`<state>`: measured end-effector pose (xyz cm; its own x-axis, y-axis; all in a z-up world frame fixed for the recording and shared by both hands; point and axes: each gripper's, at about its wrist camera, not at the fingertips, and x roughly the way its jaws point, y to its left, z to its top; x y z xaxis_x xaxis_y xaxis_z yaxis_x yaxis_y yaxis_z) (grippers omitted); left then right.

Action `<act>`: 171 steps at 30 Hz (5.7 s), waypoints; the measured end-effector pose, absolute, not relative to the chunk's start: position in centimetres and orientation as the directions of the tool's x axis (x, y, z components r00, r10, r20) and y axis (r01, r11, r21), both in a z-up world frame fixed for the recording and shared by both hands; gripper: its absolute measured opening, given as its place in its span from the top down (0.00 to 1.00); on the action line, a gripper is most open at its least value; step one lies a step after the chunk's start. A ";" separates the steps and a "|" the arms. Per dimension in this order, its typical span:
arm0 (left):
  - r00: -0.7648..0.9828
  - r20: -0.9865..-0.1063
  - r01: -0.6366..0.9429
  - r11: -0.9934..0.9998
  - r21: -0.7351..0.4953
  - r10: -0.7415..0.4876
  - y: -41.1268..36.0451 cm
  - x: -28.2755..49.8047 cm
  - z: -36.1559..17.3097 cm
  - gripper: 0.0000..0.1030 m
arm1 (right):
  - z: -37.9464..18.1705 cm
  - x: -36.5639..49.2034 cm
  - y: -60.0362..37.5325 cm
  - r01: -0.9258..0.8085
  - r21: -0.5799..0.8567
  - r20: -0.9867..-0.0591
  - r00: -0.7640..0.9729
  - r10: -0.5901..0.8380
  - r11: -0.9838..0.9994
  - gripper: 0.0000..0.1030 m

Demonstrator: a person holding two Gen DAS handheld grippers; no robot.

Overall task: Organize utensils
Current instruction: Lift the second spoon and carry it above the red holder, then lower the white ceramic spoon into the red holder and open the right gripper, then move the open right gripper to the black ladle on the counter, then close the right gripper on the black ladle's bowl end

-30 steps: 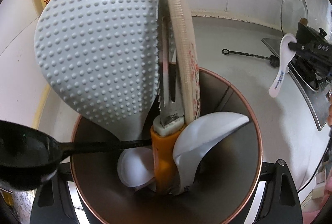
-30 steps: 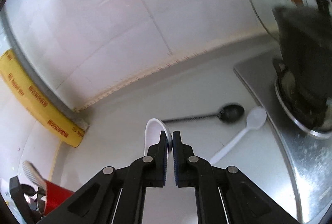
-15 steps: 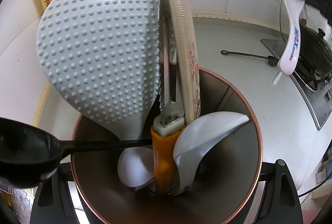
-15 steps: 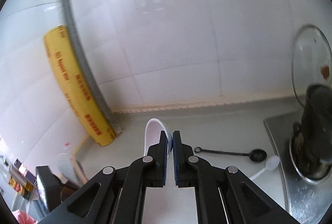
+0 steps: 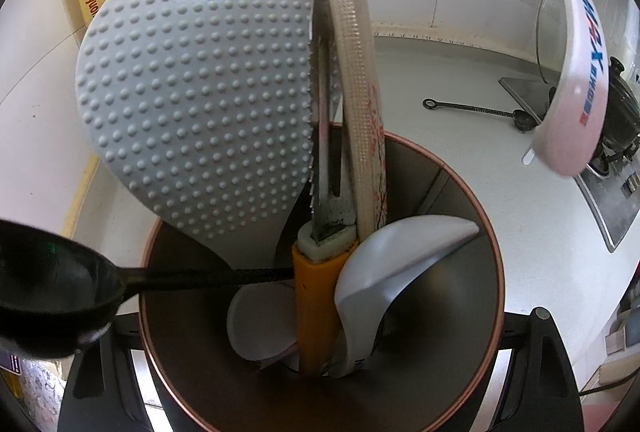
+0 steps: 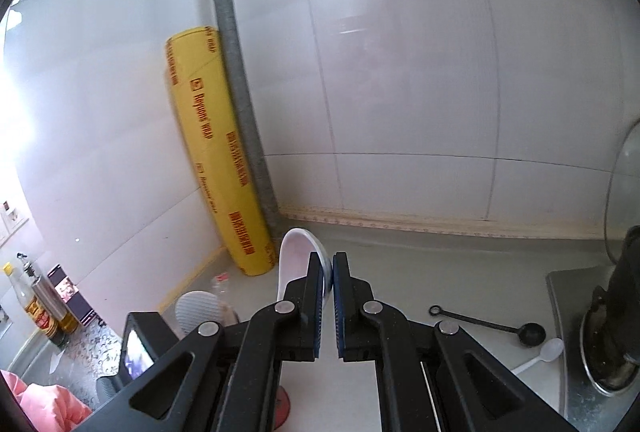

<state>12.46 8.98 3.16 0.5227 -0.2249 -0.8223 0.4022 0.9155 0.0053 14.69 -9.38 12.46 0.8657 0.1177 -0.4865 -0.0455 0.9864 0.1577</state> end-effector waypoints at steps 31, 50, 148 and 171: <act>0.527 -0.817 0.405 0.914 -0.003 -0.236 9.9 12.2 3.2 0.13 | 9.8 17.1 -5.3 -0.148 0.146 -0.577 0.790 0.205 0.978 0.95; 0.527 -0.817 0.402 0.916 -0.006 -0.237 10.0 12.2 3.2 0.13 | 7.4 17.7 -3.5 -0.223 0.157 -0.642 0.717 0.271 0.962 0.95; 0.604 -0.774 0.327 0.945 0.022 -0.191 8.6 12.3 5.2 0.13 | -4.9 18.5 -33.9 0.356 0.206 -0.817 0.575 -0.040 0.912 0.00; 0.611 -0.774 0.286 0.958 0.020 -0.166 8.1 12.3 5.3 0.13 | -8.8 21.6 -38.2 0.468 0.175 -0.884 0.462 -0.072 0.866 0.71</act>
<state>12.28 8.06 5.25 0.6109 -0.1656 -0.7742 0.2857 0.9581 0.0204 21.59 -38.23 -8.82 0.4622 -0.0718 -0.8839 0.4683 0.8662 0.1745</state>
